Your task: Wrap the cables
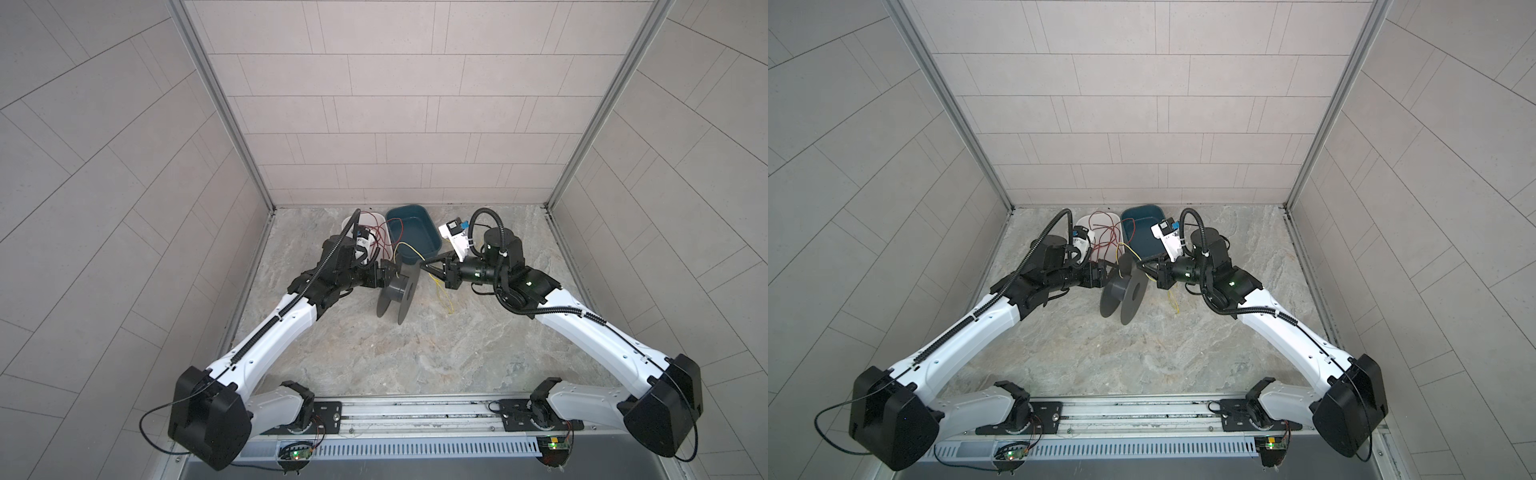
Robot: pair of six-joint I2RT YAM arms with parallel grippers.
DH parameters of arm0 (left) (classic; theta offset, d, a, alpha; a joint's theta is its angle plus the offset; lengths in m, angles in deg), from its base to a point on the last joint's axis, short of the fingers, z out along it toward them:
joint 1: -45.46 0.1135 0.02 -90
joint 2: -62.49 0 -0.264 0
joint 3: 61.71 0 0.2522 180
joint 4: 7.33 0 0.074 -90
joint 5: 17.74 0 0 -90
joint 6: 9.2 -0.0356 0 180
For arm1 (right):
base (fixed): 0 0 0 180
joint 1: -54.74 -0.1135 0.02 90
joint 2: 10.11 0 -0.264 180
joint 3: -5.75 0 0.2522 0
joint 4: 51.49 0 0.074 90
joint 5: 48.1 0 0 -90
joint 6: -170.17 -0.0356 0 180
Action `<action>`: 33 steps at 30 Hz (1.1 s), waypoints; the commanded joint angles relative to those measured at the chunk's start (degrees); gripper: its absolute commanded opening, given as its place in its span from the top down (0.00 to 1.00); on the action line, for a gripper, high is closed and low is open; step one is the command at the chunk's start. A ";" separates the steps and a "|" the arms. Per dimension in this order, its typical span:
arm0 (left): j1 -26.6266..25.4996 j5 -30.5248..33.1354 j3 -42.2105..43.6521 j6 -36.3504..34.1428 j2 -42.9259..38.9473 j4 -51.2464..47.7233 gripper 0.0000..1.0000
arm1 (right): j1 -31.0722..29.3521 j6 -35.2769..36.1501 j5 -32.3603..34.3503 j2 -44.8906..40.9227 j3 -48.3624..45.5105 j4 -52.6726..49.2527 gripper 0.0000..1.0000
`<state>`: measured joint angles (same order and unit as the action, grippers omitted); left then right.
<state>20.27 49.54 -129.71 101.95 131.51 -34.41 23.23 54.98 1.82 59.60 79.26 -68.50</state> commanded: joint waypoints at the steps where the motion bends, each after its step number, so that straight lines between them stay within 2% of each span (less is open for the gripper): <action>1: -0.45 0.83 1.09 -0.44 -0.09 2.32 0.15 | -0.29 -4.56 -2.60 -0.63 0.09 1.66 1.00; 7: -1.85 2.13 1.99 -0.58 0.19 3.69 0.16 | -0.26 -9.17 -3.25 -0.54 -1.17 4.07 1.00; 15: -3.21 3.86 3.15 -0.01 1.35 5.92 0.17 | -0.31 -10.23 -3.40 0.00 -1.78 4.16 1.00; 20: -3.22 4.39 3.69 0.62 1.96 7.29 0.19 | -0.31 -12.34 -4.27 1.42 -3.31 8.17 1.00; 33: -3.41 5.18 4.11 1.33 4.59 9.54 0.33 | -0.29 -13.66 -4.50 2.75 -4.07 11.18 1.00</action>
<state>17.30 54.33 -125.77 103.30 136.05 -26.39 23.23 42.11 -2.29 62.23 75.41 -59.06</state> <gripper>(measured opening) 0.676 0.048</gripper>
